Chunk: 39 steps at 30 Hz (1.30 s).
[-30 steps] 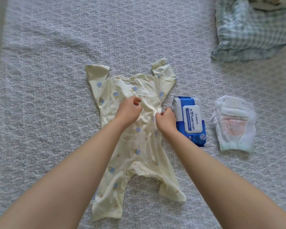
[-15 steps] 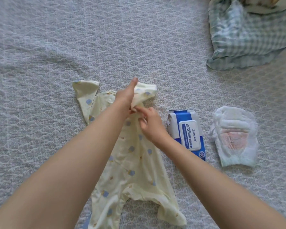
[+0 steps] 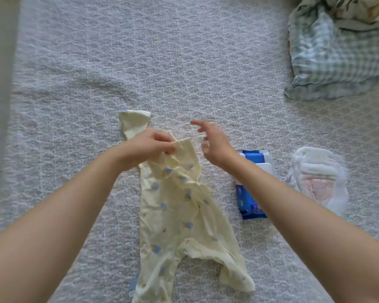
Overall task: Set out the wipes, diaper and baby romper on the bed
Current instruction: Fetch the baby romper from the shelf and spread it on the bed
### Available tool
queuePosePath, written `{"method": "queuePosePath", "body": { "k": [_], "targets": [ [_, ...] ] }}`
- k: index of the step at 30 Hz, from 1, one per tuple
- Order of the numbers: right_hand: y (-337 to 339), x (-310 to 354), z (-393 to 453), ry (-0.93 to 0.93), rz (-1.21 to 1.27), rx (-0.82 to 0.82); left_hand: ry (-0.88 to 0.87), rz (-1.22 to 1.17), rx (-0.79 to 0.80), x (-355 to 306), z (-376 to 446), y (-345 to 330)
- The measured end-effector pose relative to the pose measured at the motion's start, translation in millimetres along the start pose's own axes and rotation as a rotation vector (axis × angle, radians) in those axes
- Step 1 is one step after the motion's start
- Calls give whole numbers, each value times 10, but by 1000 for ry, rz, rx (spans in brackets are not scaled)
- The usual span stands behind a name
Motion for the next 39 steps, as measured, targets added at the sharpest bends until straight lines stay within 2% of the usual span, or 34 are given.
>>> {"method": "queuePosePath", "body": {
  "k": [4,6,10,12,15,17,19,21,23,26,31,35,39],
  "targets": [
    [-364,225,-25,194,-397,344,-73,-34,90,-78,-371,59],
    [-502,325,-100,253,-479,420,-78,-48,112,-136,-540,76],
    [-449,622,-253,269,-316,316,-107,-38,198,-286,-882,40],
    [-396,857,-356,349,-354,294,-122,-35,229,-370,-1061,9],
    [-321,1174,-566,502,-471,350,-138,-32,225,-509,-1350,0],
    [-157,1312,-710,538,-484,322,-138,-42,135,-585,-1535,62],
    [108,1409,-828,492,-399,204,-127,-3,-75,-640,-1707,204],
    [383,1502,-967,423,-293,62,-112,115,-291,-670,-1889,356],
    [585,1605,-1142,366,-205,-34,-122,257,-423,-694,-2068,440],
    [766,1785,-1452,375,-161,-115,-145,419,-484,-719,-2316,468],
    [987,1989,-1834,391,-111,-206,-253,545,-553,-878,-2693,442],
    [1073,2053,-2093,382,-117,-186,-232,626,-438,-918,-2892,364],
    [1079,2022,-2305,298,-235,-76,11,732,-38,-773,-3071,187]
  ]
}}
Point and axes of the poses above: each hand's wrist, its own z-axis towards the middle knuckle, its own y-axis out of the back of the hand, x = y × z, the point moved 5 cm from there along z, towards the middle knuckle, and after that the axes turned 4 degrees about z, right-handed, at the moved point
